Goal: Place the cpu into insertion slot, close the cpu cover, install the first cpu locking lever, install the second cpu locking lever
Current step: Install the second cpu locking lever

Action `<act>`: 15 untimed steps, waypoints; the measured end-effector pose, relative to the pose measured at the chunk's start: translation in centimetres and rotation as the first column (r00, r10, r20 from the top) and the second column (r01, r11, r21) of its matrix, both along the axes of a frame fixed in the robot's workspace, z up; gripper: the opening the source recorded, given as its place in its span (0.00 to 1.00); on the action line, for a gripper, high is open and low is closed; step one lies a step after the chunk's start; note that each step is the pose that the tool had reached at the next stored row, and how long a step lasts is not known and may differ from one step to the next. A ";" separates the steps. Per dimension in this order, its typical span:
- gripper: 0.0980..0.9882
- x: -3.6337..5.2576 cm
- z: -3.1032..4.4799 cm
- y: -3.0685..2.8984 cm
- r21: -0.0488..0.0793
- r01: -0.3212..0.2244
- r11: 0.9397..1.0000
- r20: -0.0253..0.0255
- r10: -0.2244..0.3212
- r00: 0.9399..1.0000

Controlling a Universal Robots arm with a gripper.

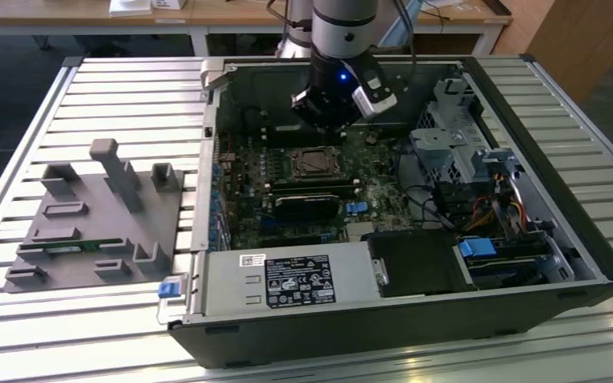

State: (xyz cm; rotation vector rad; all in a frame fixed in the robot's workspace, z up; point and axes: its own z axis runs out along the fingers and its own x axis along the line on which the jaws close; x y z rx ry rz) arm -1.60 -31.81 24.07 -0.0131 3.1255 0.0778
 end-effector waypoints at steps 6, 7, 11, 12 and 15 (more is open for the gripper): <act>0.01 0.00 -0.06 -2.38 0.000 0.000 1.000 0.000 0.000 1.000; 0.01 0.00 -0.09 -2.76 0.000 0.000 1.000 0.000 0.000 1.000; 0.01 0.01 -0.39 -3.50 0.001 0.000 1.000 -0.001 0.000 1.000; 0.01 0.00 -0.53 -3.53 0.002 0.000 1.000 -0.002 0.000 1.000; 0.01 0.00 -0.83 -3.72 0.008 0.000 1.000 -0.002 0.000 1.000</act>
